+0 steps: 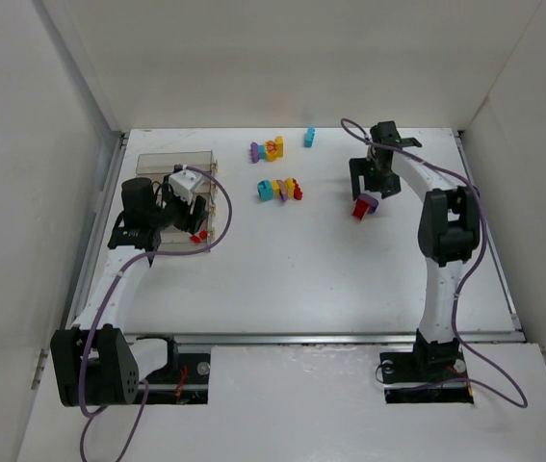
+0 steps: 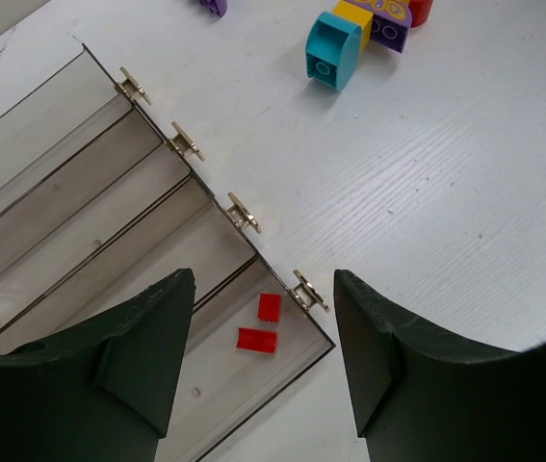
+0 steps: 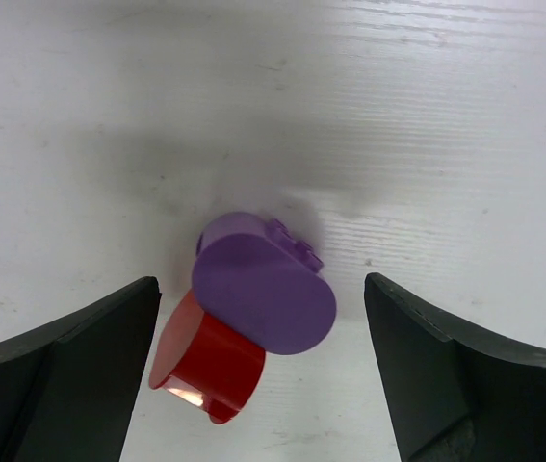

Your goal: Sort the legos into containers by color

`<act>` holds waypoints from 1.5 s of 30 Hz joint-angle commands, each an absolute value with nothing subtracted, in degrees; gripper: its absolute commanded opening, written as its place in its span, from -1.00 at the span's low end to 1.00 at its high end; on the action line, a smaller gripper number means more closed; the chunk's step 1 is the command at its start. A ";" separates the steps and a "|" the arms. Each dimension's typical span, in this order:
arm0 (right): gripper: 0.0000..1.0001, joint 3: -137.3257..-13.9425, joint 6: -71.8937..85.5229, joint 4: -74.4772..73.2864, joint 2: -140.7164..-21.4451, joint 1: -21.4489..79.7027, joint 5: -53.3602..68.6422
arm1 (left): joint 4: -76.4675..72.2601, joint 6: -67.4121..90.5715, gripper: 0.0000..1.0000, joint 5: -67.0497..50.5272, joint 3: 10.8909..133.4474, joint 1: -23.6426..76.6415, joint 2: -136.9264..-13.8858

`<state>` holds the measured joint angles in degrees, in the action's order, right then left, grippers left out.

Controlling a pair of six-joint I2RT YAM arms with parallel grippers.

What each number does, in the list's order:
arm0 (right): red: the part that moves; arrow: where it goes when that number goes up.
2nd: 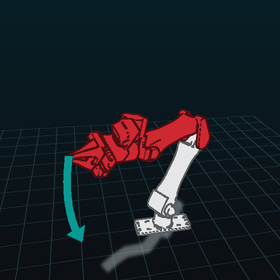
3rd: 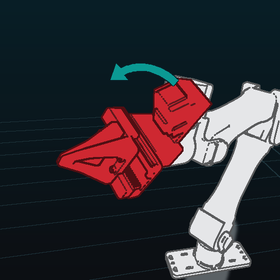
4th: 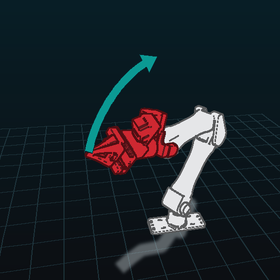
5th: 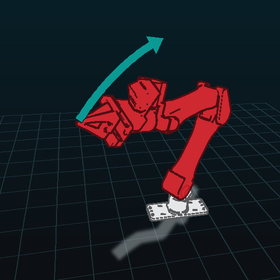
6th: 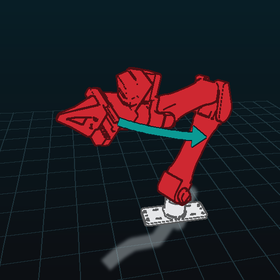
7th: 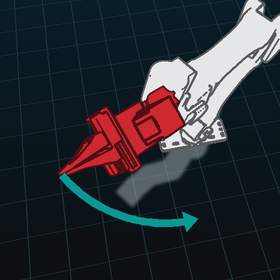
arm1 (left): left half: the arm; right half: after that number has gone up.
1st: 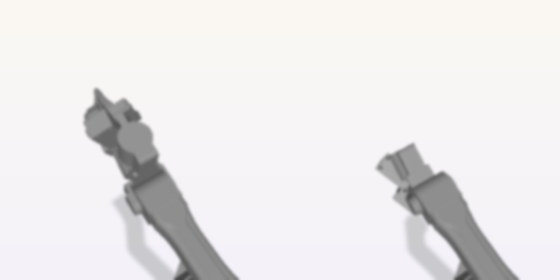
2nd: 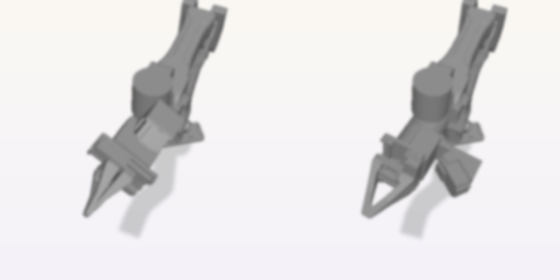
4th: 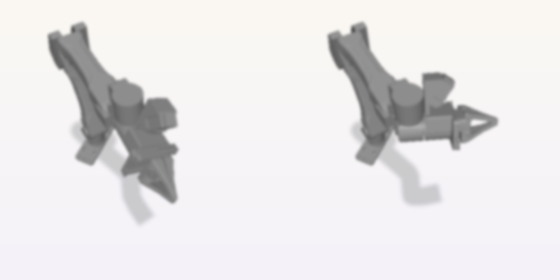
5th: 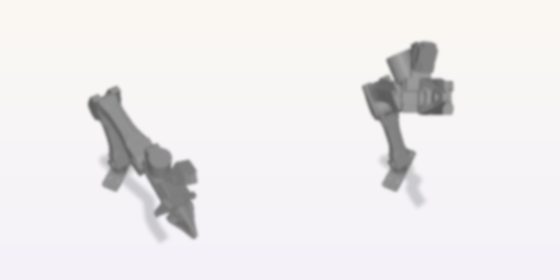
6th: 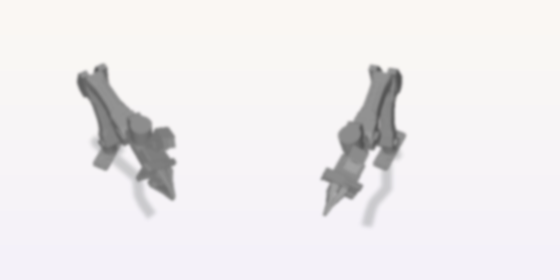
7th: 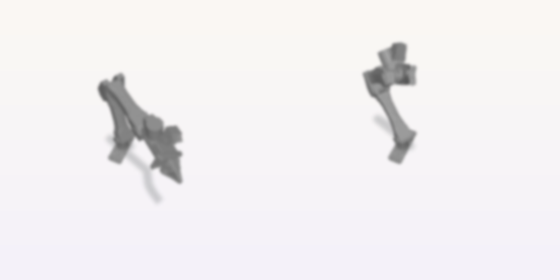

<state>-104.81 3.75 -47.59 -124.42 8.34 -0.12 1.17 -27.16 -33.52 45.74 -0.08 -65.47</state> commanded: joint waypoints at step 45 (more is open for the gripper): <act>-0.53 -104.14 46.92 -21.89 -98.44 23.10 3.24 | -10.00 -37.68 0.31 -23.22 66.62 29.24 -73.21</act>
<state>-102.63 36.32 -30.24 -99.98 20.99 2.87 -2.31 -33.69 -28.88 63.96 24.67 -73.52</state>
